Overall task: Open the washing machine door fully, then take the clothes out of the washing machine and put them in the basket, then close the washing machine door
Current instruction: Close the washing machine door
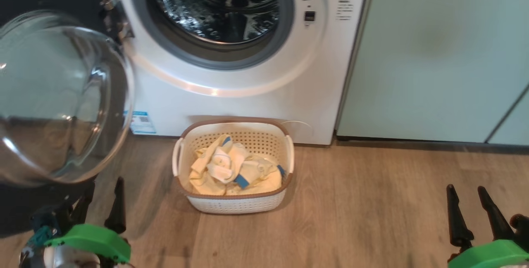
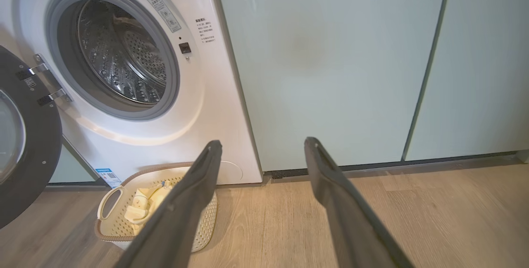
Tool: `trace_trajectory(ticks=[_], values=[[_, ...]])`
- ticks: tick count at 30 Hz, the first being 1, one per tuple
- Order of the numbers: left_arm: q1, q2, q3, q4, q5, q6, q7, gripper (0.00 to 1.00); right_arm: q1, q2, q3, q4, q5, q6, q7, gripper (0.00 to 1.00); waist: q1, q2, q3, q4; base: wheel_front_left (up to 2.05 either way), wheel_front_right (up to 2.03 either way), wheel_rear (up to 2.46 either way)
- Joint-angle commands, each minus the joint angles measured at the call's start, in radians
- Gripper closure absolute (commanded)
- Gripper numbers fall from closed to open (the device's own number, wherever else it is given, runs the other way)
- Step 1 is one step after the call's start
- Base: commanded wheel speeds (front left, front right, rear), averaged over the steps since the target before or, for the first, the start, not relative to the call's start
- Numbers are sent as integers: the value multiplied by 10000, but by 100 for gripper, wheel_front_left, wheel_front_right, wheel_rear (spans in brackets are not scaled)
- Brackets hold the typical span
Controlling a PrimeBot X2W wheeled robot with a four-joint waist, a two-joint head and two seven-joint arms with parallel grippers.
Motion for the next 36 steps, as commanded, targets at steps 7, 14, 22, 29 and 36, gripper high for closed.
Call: trace_trajectory(ticks=[7, 14, 22, 29, 36], values=[[-906, 126, 301, -63, 140, -13, -91, 0, -324, -94, 162, -379, -98, 35, -96, 0, 0, 0, 76, 1013, 0, 0, 0], [-1083, 113, 362, 68, 189, -13, -91, 0, -397, -68, 134, -393, -86, 35, -96, 0, 0, 0, 150, 1947, 0, 0, 0], [-1108, 51, 524, 70, 245, -13, -92, 0, -432, -40, 120, -426, -113, 35, -96, 0, 0, 0, 223, 2896, 0, 0, 0], [-1134, -147, 638, 18, 407, -5, -92, 0, -449, -72, 125, -439, -123, 35, -96, 0, 0, 0, 226, 3706, 0, 0, 0], [-1159, -247, 756, 24, 480, -7, -92, 0, -491, -93, 156, -419, -121, 35, -96, 0, 0, 0, 208, 4422, 0, 0, 0]])
